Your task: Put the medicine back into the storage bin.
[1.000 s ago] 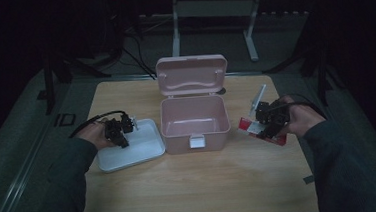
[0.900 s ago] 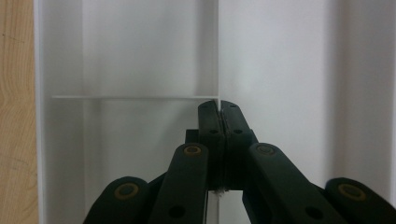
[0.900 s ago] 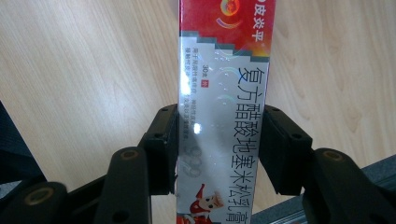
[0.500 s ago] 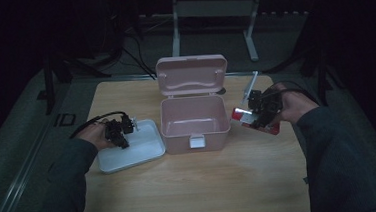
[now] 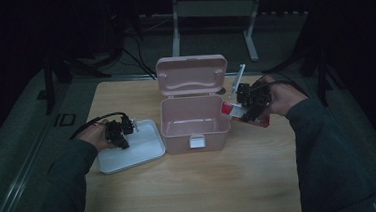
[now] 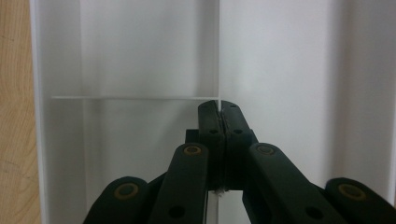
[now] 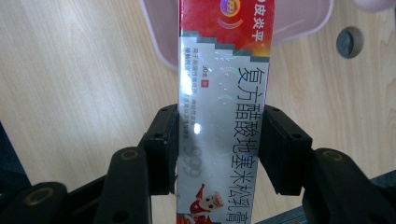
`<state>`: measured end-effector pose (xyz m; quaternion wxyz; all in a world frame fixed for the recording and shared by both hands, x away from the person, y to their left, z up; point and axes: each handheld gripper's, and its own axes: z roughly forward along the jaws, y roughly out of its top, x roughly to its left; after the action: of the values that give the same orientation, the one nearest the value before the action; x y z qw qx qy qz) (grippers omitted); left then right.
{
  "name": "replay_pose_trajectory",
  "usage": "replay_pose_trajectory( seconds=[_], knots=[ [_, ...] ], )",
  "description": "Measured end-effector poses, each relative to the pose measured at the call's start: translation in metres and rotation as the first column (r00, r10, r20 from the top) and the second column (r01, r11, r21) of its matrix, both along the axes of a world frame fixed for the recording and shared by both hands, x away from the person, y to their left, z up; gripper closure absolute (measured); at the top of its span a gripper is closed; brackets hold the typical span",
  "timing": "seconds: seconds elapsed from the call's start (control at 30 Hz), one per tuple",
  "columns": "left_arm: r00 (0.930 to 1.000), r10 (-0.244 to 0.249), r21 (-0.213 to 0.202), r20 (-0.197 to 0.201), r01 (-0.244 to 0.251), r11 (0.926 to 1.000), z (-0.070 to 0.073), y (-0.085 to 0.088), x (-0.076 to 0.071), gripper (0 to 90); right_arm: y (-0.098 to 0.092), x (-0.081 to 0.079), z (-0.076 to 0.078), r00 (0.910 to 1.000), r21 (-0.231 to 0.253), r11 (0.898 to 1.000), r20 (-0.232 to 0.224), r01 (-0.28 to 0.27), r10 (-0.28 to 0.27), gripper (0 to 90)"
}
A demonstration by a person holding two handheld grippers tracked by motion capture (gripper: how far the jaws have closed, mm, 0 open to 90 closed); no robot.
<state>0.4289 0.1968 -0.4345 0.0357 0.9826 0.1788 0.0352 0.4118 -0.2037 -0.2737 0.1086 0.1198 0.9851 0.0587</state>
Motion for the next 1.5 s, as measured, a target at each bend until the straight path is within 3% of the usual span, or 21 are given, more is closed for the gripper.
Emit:
replay_pose_trajectory(
  seconds=[0.53, 1.5],
  knots=[
    [1.0000, -0.004, 0.009, -0.002, 0.004, 1.0000, -0.003, -0.001, 0.000, 88.8, 0.038, 0.012, 0.005, 0.9982, -0.028, 0.998, -0.001, -0.060, 0.060, 51.3],
    [1.0000, 0.000, -0.002, -0.010, 0.000, 1.0000, -0.011, -0.001, -0.002, 88.7, 0.092, 0.015, -0.005, 0.9870, -0.070, 0.985, 0.008, -0.160, 0.161, 51.3]
  ],
)
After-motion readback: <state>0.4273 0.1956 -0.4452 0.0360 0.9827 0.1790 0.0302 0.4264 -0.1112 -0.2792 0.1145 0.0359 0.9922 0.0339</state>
